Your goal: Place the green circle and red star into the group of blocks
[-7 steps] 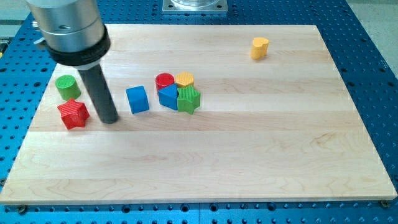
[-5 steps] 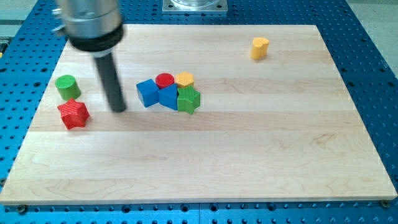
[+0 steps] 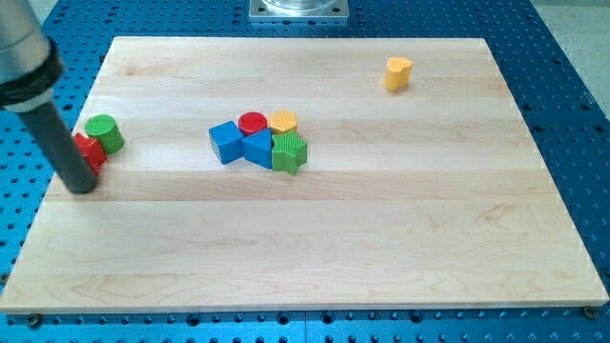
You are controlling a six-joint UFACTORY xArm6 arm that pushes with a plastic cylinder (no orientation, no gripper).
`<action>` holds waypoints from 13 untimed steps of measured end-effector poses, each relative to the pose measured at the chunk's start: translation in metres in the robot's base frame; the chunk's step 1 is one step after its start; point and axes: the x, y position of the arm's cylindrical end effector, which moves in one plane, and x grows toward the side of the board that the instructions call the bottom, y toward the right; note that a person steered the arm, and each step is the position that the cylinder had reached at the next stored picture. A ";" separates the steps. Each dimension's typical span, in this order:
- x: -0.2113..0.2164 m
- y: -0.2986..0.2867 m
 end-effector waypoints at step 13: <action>-0.004 0.149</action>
